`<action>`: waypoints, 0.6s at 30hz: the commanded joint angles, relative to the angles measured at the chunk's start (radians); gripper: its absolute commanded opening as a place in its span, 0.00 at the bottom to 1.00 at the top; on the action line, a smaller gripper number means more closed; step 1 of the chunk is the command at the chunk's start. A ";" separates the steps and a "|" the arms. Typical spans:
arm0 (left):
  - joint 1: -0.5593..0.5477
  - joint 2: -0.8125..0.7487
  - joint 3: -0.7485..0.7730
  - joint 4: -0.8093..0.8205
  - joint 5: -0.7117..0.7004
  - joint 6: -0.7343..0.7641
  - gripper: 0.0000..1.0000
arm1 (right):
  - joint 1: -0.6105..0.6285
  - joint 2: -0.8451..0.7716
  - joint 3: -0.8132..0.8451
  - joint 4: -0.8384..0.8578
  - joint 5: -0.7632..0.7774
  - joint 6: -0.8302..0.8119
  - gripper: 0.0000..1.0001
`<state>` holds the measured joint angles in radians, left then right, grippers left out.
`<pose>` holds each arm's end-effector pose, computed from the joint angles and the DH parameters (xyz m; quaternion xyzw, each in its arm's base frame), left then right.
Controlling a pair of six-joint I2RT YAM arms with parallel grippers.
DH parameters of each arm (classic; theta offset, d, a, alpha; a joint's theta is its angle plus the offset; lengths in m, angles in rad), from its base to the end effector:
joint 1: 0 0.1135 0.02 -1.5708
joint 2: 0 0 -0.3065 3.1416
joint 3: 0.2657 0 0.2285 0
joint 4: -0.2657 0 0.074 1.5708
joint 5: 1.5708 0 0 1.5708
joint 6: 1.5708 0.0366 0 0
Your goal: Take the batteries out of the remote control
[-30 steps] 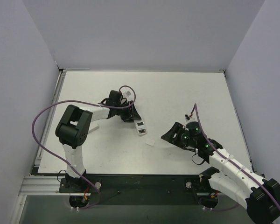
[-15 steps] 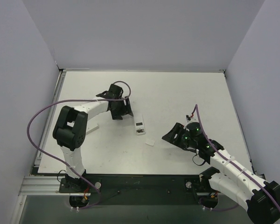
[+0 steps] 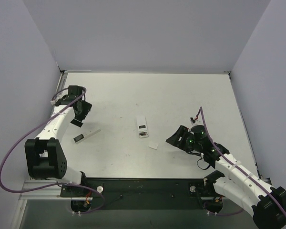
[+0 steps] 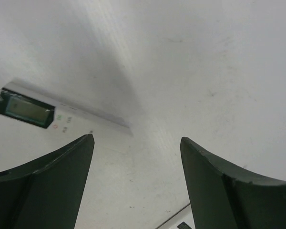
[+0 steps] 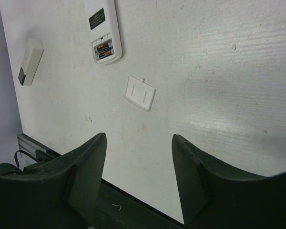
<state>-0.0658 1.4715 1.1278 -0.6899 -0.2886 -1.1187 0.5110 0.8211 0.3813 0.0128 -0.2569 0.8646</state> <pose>0.2733 -0.0076 0.3070 -0.5124 0.8058 -0.0316 0.2953 0.1139 0.0745 0.2529 0.0784 0.8331 0.4240 0.3464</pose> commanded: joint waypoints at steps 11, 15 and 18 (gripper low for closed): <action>0.141 0.032 -0.055 -0.277 -0.032 -0.404 0.78 | -0.005 -0.036 0.044 -0.080 0.042 -0.039 0.52; 0.162 0.029 -0.099 -0.238 -0.017 -0.414 0.78 | -0.005 -0.046 0.053 -0.102 0.048 -0.047 0.52; 0.179 0.061 -0.088 -0.249 0.012 -0.408 0.78 | -0.005 -0.048 0.062 -0.106 0.050 -0.050 0.52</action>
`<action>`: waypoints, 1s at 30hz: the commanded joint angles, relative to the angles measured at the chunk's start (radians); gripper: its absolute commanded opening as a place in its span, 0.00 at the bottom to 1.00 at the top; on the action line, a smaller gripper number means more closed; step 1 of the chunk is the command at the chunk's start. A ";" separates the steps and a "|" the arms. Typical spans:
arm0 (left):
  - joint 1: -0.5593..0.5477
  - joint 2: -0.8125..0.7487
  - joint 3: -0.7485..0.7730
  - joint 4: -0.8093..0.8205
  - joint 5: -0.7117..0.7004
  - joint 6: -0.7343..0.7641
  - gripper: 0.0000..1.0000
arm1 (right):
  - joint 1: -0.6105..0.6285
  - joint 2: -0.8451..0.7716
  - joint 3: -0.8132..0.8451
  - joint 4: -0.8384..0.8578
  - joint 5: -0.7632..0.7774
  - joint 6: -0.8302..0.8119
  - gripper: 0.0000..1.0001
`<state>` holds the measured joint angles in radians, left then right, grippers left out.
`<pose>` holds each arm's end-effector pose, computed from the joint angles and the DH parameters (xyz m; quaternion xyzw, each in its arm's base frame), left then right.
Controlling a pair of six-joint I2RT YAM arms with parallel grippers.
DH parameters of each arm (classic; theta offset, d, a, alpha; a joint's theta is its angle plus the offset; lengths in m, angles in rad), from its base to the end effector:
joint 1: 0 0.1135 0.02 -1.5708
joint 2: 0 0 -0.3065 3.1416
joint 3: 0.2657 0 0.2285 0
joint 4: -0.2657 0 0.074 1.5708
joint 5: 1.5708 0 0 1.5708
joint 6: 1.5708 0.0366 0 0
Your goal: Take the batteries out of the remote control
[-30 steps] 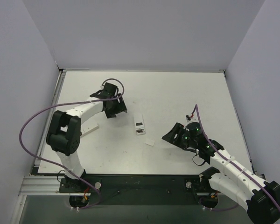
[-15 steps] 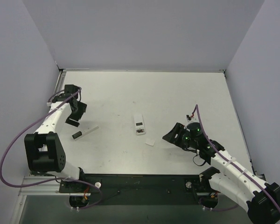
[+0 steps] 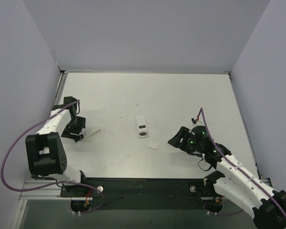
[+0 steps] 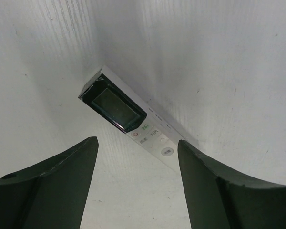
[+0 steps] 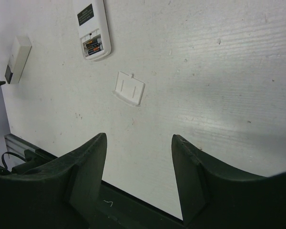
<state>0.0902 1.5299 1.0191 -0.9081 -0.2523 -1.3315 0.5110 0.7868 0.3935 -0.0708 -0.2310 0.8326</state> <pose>0.2439 0.0312 0.2561 -0.6527 0.7434 0.0583 0.1342 0.1078 0.0700 0.2524 0.0755 0.8439 0.4017 0.3476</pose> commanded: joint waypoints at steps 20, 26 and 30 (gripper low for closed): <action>0.055 0.113 -0.010 0.012 -0.007 -0.199 0.76 | -0.005 -0.017 0.071 -0.046 0.027 -0.035 0.51; 0.056 0.111 -0.027 0.020 -0.007 -0.195 0.54 | -0.006 -0.018 0.070 -0.046 0.025 -0.030 0.51; 0.057 0.110 -0.034 0.034 0.022 -0.173 0.45 | -0.005 -0.023 0.070 -0.049 0.025 -0.029 0.51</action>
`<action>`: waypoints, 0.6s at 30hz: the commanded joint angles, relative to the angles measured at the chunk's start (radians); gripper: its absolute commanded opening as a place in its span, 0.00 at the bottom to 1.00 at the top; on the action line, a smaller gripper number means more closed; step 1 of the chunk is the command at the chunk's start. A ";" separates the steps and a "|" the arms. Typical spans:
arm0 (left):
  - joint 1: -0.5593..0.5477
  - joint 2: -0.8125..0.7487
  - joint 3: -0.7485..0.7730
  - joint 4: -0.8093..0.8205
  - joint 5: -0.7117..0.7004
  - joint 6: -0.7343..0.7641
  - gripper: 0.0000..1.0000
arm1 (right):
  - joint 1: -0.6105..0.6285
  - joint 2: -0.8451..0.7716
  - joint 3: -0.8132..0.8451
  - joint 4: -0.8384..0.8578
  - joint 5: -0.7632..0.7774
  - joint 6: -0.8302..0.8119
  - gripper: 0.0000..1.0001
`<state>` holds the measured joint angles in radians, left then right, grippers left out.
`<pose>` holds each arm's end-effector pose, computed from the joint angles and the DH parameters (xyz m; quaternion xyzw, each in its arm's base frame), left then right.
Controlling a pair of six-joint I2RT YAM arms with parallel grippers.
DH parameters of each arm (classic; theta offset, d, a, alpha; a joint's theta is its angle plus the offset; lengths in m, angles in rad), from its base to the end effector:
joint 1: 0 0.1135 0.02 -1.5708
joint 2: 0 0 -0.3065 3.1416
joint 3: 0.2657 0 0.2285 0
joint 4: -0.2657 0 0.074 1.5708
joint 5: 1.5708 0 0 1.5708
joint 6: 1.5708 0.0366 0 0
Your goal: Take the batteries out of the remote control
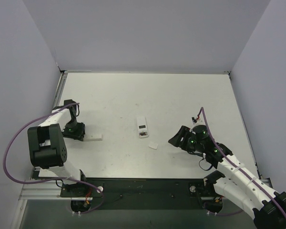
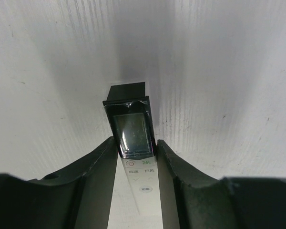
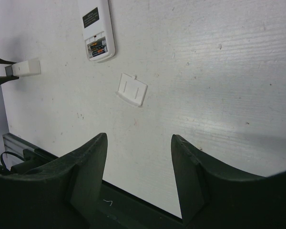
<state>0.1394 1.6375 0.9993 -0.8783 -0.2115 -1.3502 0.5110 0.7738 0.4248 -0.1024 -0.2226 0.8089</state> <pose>0.2556 0.0436 0.2265 -0.6759 0.7289 0.0714 0.0822 0.1070 0.0692 0.2608 0.0667 0.8416 0.3978 0.3591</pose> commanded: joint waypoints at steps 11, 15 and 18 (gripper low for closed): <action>0.008 -0.068 -0.096 0.194 0.179 0.005 0.00 | -0.006 -0.016 0.034 -0.016 0.014 0.001 0.51; -0.020 -0.142 -0.152 0.430 0.368 0.225 0.00 | -0.005 -0.022 0.038 -0.003 0.005 -0.016 0.51; -0.050 -0.183 -0.240 0.730 0.636 0.301 0.00 | -0.005 -0.027 0.052 0.030 -0.052 -0.040 0.52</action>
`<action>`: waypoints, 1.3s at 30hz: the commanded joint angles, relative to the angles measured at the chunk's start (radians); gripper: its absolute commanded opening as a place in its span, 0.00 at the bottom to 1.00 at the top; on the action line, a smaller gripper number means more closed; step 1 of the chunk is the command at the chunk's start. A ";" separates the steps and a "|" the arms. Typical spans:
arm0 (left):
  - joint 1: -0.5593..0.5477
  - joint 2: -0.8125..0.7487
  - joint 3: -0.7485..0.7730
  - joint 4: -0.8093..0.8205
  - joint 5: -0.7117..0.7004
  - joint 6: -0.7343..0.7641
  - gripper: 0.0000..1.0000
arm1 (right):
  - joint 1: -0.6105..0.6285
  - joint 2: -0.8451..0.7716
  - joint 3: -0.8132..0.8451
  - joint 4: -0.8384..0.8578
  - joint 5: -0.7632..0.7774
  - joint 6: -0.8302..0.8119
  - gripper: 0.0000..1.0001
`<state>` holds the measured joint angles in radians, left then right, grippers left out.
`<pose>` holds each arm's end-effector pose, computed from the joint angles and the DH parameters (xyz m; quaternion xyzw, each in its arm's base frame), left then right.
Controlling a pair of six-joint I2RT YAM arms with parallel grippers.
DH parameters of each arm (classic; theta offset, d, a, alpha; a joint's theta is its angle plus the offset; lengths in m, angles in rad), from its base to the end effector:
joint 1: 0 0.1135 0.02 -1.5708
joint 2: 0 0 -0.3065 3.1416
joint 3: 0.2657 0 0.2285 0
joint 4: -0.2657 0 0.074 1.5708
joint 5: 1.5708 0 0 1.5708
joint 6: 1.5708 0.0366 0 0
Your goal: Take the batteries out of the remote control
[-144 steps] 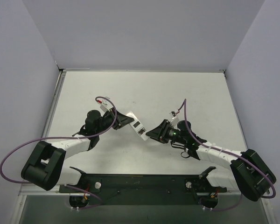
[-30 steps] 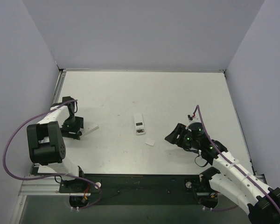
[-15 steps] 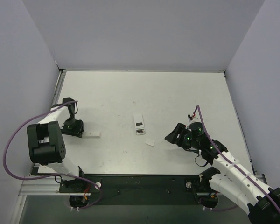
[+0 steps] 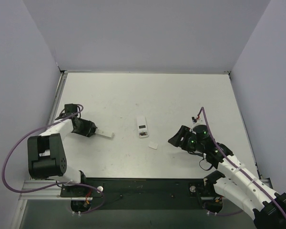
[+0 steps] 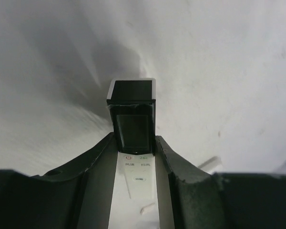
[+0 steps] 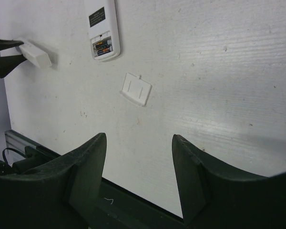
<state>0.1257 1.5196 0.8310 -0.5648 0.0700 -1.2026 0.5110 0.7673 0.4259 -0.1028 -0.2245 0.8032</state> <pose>0.2455 0.0284 0.2208 -0.6039 0.7805 -0.1107 0.1179 0.1062 0.0689 0.2619 0.0631 0.8399 0.3991 0.3623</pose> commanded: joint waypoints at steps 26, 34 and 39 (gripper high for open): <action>-0.538 0.226 -0.176 2.225 0.853 -0.394 0.00 | 0.026 0.250 0.082 0.681 -0.455 0.206 0.59; -0.563 0.197 -0.150 2.225 0.843 -0.376 0.00 | 0.075 0.319 0.097 0.767 -0.457 0.246 0.56; -0.572 0.182 -0.122 2.226 0.843 -0.382 0.00 | 0.098 0.328 0.097 0.799 -0.447 0.264 0.54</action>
<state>-0.4374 1.7535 0.6579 1.2610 0.9031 -1.5902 0.5911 1.0924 0.4808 0.5846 -0.6624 1.0481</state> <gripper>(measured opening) 0.433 0.544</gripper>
